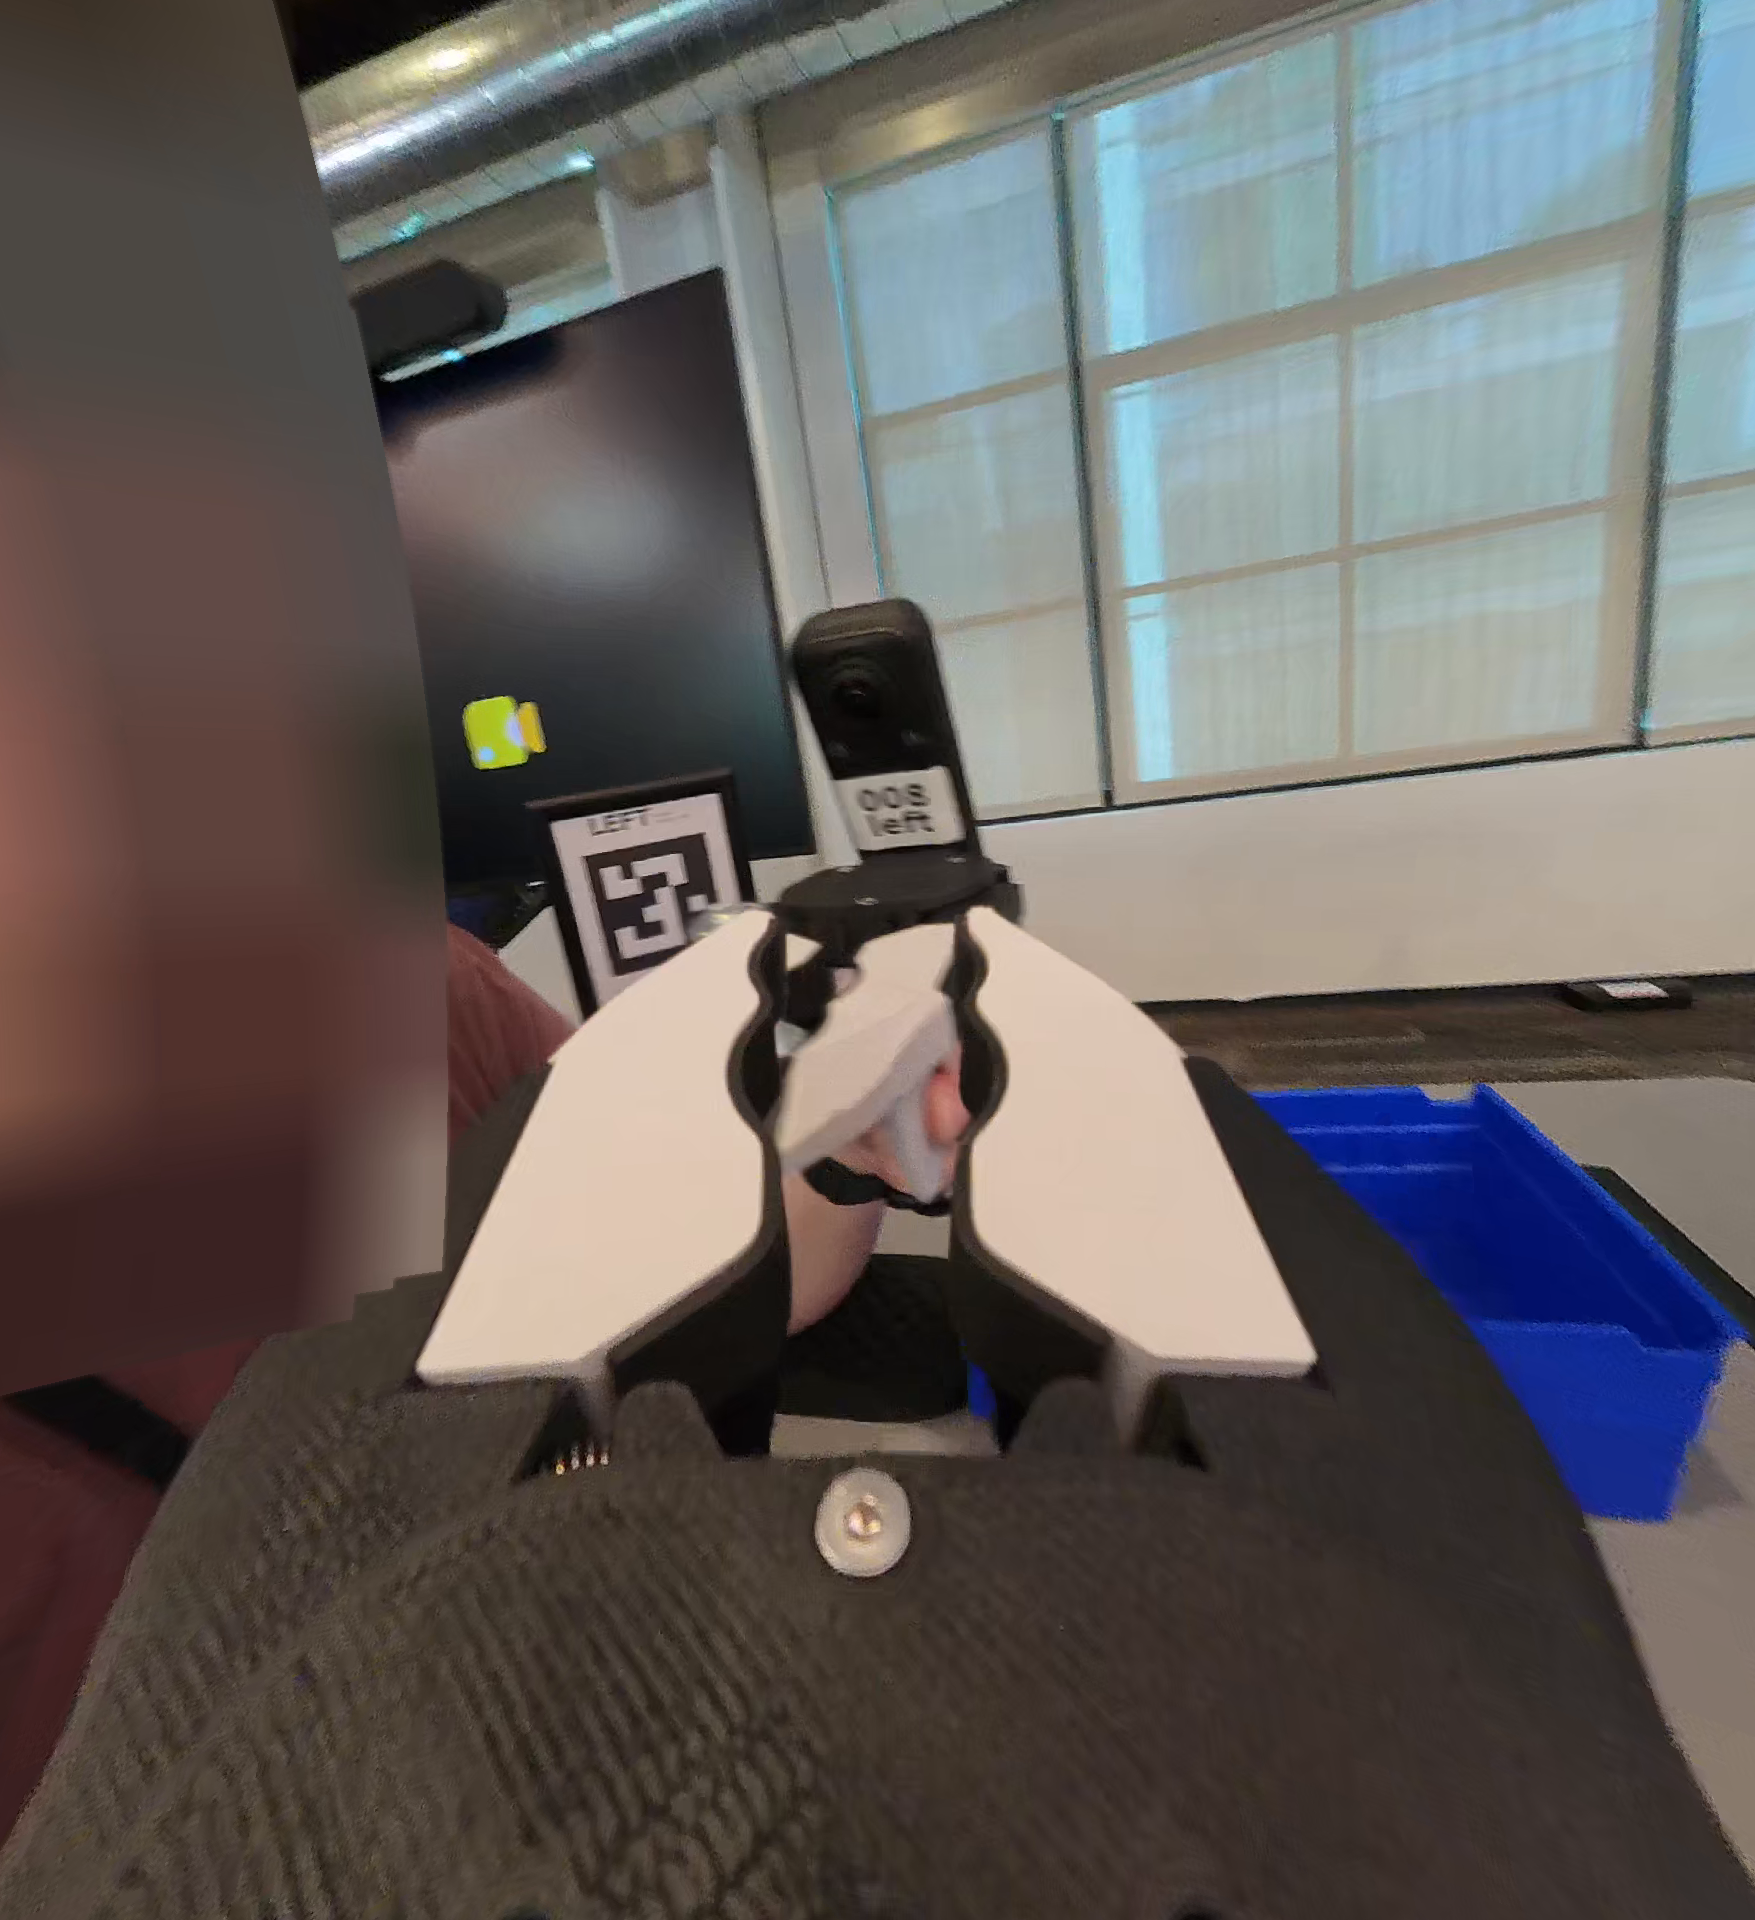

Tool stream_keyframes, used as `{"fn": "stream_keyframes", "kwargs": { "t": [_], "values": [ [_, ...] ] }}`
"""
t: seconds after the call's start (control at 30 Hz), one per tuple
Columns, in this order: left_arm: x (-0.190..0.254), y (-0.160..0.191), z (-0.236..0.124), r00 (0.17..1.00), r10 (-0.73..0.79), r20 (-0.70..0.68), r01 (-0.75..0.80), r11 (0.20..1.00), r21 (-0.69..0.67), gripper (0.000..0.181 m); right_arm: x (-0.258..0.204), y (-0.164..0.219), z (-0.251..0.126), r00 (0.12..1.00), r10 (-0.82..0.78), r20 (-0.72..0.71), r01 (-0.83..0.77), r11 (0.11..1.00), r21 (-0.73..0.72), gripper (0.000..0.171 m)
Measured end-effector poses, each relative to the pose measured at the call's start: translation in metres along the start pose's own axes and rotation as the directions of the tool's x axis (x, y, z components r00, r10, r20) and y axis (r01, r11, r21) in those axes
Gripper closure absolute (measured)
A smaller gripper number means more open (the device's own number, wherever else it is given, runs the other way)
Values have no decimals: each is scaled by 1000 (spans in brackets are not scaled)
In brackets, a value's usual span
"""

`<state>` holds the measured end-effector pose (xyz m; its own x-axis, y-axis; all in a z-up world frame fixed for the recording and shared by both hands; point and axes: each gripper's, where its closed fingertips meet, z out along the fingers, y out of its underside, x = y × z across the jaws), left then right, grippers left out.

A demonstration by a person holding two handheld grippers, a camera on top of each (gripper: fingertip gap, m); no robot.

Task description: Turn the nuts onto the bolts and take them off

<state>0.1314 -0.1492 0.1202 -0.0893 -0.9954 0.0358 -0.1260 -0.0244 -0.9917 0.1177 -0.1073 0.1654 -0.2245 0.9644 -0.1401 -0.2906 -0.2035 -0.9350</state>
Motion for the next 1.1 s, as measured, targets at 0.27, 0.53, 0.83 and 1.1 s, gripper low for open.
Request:
{"fn": "stream_keyframes", "kwargs": {
  "t": [0.27, 0.53, 0.83, 1.1],
  "values": [
    [-1, 3, 2, 1000, -8, -3, 8, 1000, -8, 164, -16, 11, 14, 995, -98, 19, 99, 992, -79, 133],
    [-2, 5, 3, 1000, -13, -1, 13, 1000, -17, 164, -28, 13, 18, 995, -72, 70, 79, 992, -101, 135],
    [-5, 4, 1, 1000, -20, 8, 20, 1000, -11, 164, -6, 4, 3, 999, -34, -2, 33, 998, -49, 137],
    [-3, 8, 4, 1000, -6, 8, 6, 999, -39, 164, -14, 12, 10, 997, -80, 19, 82, 991, -104, 131]
  ]
}}
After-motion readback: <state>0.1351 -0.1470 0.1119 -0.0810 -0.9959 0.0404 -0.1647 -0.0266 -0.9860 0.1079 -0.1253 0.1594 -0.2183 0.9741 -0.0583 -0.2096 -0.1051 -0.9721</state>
